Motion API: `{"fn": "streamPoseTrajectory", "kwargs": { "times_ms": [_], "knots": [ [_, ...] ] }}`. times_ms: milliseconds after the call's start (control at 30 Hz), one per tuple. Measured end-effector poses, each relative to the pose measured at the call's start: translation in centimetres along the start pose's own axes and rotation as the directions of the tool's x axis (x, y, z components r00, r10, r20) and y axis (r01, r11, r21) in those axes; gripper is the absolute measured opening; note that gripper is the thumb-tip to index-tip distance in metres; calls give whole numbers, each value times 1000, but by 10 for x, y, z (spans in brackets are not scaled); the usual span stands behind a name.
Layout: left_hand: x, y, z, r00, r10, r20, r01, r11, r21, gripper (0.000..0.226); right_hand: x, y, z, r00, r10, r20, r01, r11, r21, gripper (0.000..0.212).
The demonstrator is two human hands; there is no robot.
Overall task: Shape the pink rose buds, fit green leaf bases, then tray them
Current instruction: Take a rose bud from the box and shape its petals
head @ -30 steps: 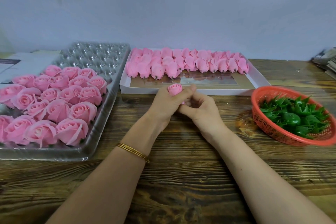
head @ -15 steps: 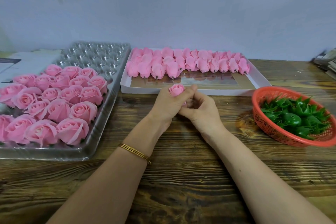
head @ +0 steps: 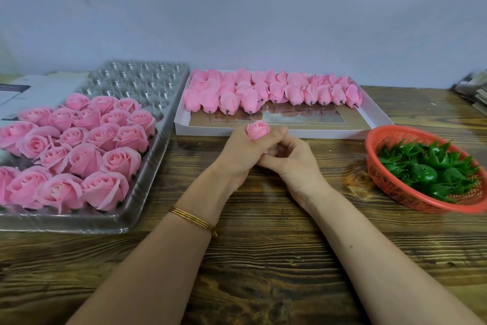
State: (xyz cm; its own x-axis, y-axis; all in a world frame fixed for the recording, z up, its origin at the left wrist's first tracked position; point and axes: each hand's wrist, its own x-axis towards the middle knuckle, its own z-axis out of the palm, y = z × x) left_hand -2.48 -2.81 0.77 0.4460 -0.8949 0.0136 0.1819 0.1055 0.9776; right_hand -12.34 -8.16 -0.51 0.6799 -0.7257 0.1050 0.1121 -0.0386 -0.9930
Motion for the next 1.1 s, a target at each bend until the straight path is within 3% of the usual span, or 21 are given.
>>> {"fn": "streamPoseTrajectory", "kwargs": {
  "times_ms": [200,367,533,633,733,833,933,1000,1100],
  "knots": [
    [0,0,-1,1000,7,-7,-7,1000,12,15,0,1,-2,1000,0,-30,-2,999,-55,22],
    [2,-2,0,1000,3,-31,-3,1000,-16,35,1,2,-3,1000,3,9,-3,998,-59,18],
    [1,-3,0,997,35,-68,-34,999,10,23,2,2,-5,999,2,34,0,999,-47,18],
    [0,-3,-1,989,105,-104,-94,991,99,14,2,0,-4,999,49,16,-49,998,25,27],
    [2,-5,-3,962,219,-160,-170,946,275,24,4,-4,-5,991,110,-75,-93,975,203,23],
    [3,-8,-2,961,241,-133,-176,909,378,38,5,-8,-7,986,120,-112,-86,959,269,15],
    [0,-8,0,970,239,-39,-198,876,439,24,4,-6,-6,988,112,-105,-82,963,258,14],
    [-1,-8,2,970,245,-12,-210,858,469,27,4,-5,-4,989,103,-104,-73,963,259,8],
    [0,-10,0,967,255,-21,-213,845,490,11,4,-5,-4,988,119,-99,-89,960,267,19]
  ]
}}
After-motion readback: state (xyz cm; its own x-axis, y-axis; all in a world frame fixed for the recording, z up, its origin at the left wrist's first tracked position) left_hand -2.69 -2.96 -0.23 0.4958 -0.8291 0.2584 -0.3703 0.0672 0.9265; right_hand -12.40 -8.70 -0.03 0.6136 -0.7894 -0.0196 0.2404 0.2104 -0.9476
